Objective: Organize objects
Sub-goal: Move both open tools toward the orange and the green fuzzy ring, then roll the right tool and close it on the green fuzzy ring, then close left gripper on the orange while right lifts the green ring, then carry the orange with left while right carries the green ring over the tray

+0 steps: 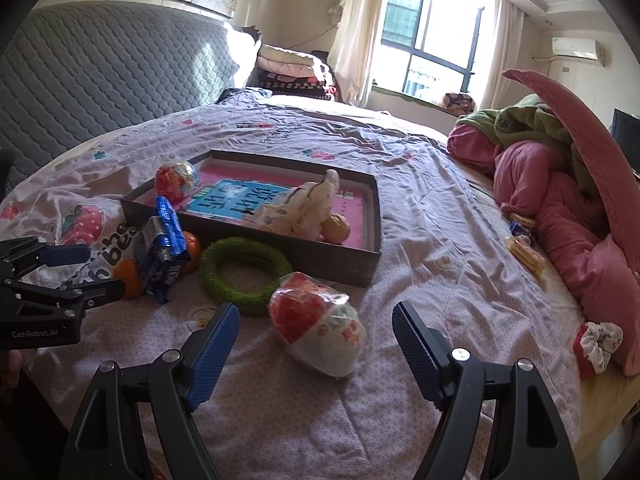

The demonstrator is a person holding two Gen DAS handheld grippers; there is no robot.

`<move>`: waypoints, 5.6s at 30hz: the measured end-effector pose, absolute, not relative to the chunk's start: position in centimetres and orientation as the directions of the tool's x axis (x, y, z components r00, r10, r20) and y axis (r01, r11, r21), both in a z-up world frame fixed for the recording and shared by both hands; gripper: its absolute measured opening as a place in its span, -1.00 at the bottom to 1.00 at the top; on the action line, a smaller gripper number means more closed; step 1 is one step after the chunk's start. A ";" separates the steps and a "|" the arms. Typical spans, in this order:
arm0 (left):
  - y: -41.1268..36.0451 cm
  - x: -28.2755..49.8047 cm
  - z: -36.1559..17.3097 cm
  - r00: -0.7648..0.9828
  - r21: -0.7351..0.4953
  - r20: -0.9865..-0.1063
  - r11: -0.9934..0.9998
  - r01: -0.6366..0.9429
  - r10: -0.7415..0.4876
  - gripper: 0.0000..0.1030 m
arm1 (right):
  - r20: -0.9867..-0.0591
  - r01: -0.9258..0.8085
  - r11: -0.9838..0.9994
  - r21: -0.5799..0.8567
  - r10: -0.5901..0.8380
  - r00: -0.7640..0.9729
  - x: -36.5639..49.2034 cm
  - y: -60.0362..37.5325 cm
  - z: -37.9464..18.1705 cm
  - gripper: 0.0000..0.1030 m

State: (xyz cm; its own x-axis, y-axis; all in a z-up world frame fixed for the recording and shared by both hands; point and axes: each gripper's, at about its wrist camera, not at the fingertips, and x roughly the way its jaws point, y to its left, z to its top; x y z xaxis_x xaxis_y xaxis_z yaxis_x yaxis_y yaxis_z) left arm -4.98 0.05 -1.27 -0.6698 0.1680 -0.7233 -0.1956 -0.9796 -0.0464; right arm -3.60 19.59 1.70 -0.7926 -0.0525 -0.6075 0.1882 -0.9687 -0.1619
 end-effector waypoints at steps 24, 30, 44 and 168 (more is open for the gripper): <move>0.2 -6.7 -2.4 -0.633 -0.069 -0.754 -0.980 -0.184 0.172 0.46 | -0.629 0.351 -0.807 -0.475 0.032 -0.777 -6.0 11.5 -1.5 0.51; 0.3 -7.1 -2.6 -0.627 -0.069 -0.761 -0.982 -0.177 0.167 0.46 | -0.633 0.363 -0.782 -0.507 0.052 -0.772 -6.9 11.0 -2.2 0.51; 0.8 -8.3 -3.0 -0.613 -0.063 -0.775 -0.985 -0.160 0.149 0.46 | -0.661 0.400 -0.760 -0.512 0.052 -0.749 -9.4 10.7 -3.6 0.16; 2.7 -14.8 6.7 -0.801 -0.171 -0.547 -0.969 -0.178 0.244 -0.28 | -0.386 0.295 -0.952 0.075 -0.301 -0.872 -12.9 22.0 8.5 -0.70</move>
